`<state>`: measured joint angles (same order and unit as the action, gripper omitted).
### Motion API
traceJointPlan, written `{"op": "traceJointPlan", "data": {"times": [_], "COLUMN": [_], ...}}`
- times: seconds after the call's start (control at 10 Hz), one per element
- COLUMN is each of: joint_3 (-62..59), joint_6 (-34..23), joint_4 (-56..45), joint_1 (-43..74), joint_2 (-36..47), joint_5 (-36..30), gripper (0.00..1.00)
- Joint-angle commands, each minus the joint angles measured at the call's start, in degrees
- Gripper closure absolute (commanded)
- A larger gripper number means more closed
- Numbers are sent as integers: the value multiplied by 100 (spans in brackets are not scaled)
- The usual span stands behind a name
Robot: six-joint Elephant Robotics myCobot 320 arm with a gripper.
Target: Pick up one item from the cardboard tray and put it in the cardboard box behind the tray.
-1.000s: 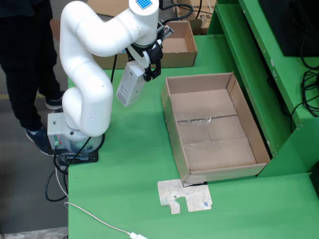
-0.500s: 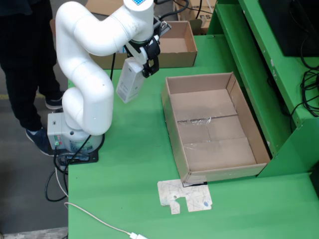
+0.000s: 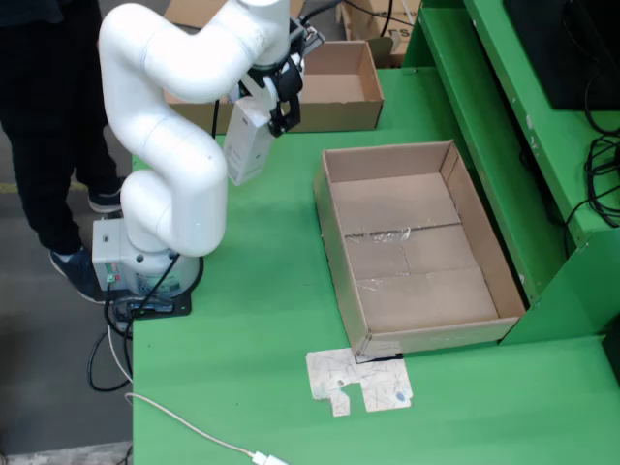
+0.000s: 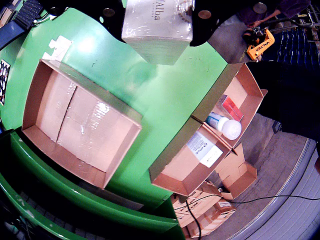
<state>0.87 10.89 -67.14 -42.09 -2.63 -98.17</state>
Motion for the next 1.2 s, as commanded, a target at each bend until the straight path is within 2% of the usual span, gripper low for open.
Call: {"op": "traceJointPlan", "data": {"times": [0.0,0.5,1.1], "joint_3": [-87,-87,-87], "joint_6": [999,1173,1801], "joint_4": [150,388,904], "joint_1": [-1219,-1750,-2579], "joint_2": [336,365,340], "joint_5": [347,527,826], "gripper": [100,100,100]}}
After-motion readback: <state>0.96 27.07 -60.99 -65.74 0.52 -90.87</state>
